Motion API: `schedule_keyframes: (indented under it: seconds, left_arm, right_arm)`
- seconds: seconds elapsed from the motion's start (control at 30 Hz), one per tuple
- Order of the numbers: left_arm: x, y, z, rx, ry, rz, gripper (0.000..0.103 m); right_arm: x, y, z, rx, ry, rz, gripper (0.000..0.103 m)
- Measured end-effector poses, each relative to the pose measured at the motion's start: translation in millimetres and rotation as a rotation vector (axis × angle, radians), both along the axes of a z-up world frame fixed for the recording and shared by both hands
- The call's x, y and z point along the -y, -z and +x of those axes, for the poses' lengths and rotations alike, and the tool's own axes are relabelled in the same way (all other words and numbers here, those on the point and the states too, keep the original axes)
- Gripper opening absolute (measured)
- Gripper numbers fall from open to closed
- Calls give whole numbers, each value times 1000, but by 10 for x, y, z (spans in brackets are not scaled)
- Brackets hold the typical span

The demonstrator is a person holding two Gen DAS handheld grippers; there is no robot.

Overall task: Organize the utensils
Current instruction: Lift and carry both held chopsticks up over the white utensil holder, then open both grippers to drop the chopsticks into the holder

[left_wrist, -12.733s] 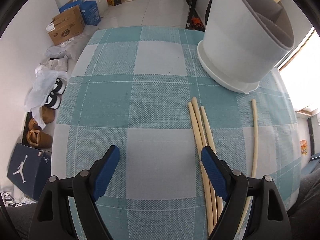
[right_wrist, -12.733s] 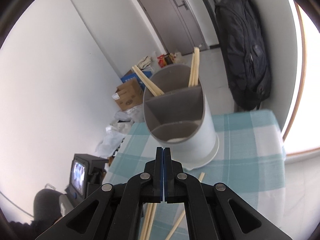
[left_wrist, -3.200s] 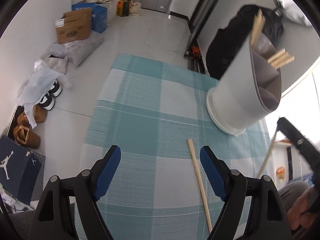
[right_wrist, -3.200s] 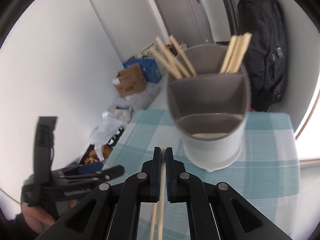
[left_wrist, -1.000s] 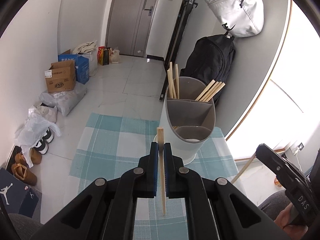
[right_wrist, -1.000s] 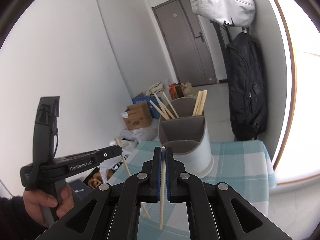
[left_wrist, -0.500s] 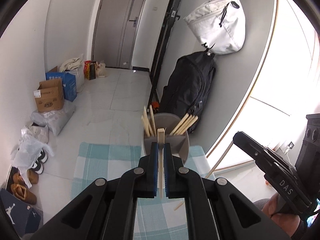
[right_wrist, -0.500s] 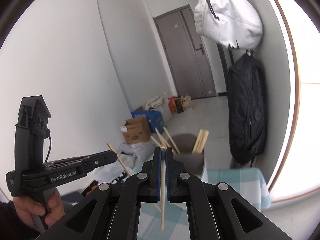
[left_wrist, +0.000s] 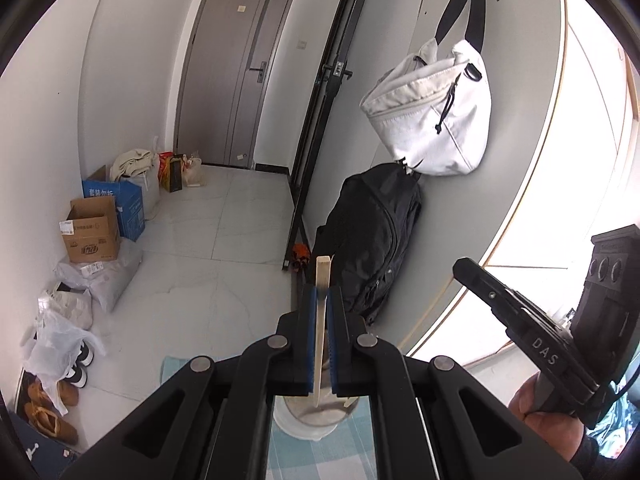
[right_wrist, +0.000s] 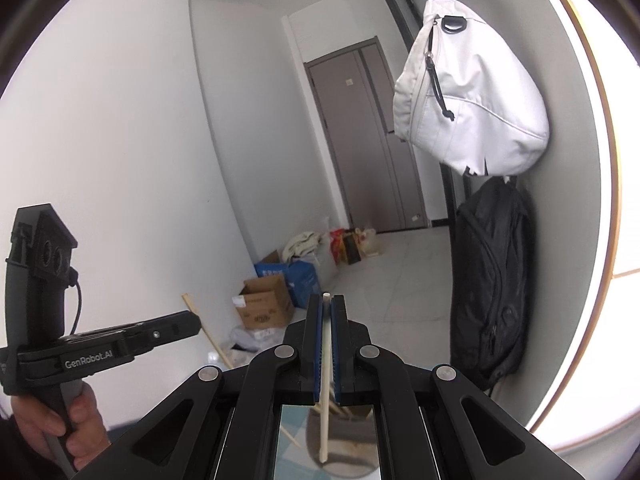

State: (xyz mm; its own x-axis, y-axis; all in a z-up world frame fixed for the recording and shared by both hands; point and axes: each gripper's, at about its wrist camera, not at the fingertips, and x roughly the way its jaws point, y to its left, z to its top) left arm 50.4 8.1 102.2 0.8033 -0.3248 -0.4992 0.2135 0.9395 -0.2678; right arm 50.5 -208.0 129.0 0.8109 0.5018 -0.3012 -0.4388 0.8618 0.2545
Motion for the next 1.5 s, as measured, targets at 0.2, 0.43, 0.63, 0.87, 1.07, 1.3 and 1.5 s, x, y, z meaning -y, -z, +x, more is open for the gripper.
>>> schedule_keyframes:
  seconds: [0.2, 0.43, 0.63, 0.87, 1.07, 1.3, 1.5]
  left_arm:
    - [15, -50, 249, 5, -1, 8, 1]
    - [56, 119, 508, -31, 20, 11, 1]
    - [122, 382, 698, -92, 47, 43, 1]
    - [149, 569, 815, -160, 86, 30, 1]
    - [217, 612, 898, -227, 120, 17, 1]
    - [152, 559, 851, -247, 103, 5, 28]
    - [35, 446, 735, -211, 66, -28, 44]
  right_arm:
    - [-90, -28, 323, 5, 8, -14, 3]
    - [-162, 157, 660, -23, 17, -31, 3]
    - [-128, 437, 864, -78, 12, -22, 3]
    - [-63, 655, 948, -115, -6, 4, 3]
    - [-98, 774, 925, -143, -44, -4, 5]
    - [3, 862, 820, -186, -45, 34, 12]
    - [136, 849, 638, -193, -6, 49, 23]
